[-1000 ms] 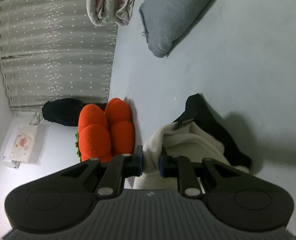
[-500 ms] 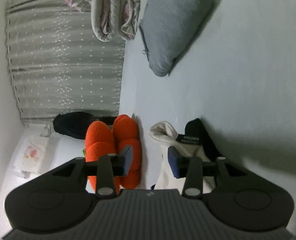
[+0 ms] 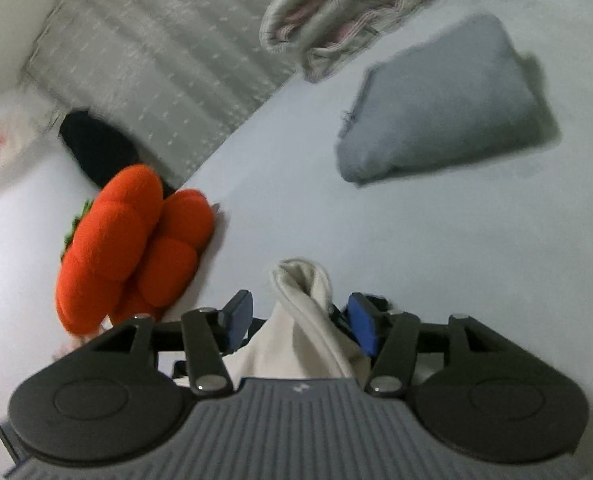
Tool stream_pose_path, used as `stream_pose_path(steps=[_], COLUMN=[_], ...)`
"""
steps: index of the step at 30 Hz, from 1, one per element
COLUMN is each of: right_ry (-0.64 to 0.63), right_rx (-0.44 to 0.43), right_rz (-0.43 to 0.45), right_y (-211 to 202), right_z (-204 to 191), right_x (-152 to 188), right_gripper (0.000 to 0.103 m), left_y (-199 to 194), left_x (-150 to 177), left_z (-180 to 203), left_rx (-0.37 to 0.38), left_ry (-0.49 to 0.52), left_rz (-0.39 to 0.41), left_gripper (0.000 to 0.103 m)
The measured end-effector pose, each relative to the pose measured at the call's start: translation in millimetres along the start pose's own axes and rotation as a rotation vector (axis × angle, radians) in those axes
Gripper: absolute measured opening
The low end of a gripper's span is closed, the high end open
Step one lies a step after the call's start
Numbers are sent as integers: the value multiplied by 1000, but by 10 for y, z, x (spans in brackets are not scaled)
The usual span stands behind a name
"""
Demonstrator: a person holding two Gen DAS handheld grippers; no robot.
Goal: Fold clothes
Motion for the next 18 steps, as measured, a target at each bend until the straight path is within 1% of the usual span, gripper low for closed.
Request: stream_pose_path(steps=[1,2,3,4,5,6,8,10,12,13,15,18], right_ry=[-45,-86,-123,-149,-172,-196,-262,-312,-319,-315,-316,-324], right_rx=[6,15,27,36,41,44,81,102,110,110,131,170], right_rz=[4,5,5,8,11,13,20,65,124,154,183,171], right_y=[20,48,91,128,154,177,210,187,145,119,105,208], right_z=[-35,-53,-67,-72,-67,-59,-50,-63,-67,-61,-47,18], right_x=[-1,9,19,36,66,100,169,170,103,70,32,42], right_gripper=[58,58,58,58,56,38,15,14,12,12,11,11], left_y=[14,25,35,47,46,43,32,-5,-68,-63,-40,82], left_x=[-7,-16,-19,-11,-4,-2,-19,-62,-130,-142,-139,-74], left_z=[-12,-26,-43,-43,-38,-38,-18,27,67,83,100,34], left_rx=[1,-1,-5,-6,-2,6,20,37,54,45,17,-35], left_ry=[8,15,20,20,19,21,31,39,44,61,105,138], left_rz=[-1,-1,1,4,10,18,52,109,167,179,191,167], left_gripper=[56,46,38,33,18,14,12,11,11,11,11,11])
Point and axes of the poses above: each gripper's, at about its wrist camera, not at the fingertips, and y roughly the way its jaws point, z to its right, x to its underside, the point moved 10 cm from there along y, roughly the way its jaws point, and after that the axes turned 3 degrees about x, right-handed, at the moved point
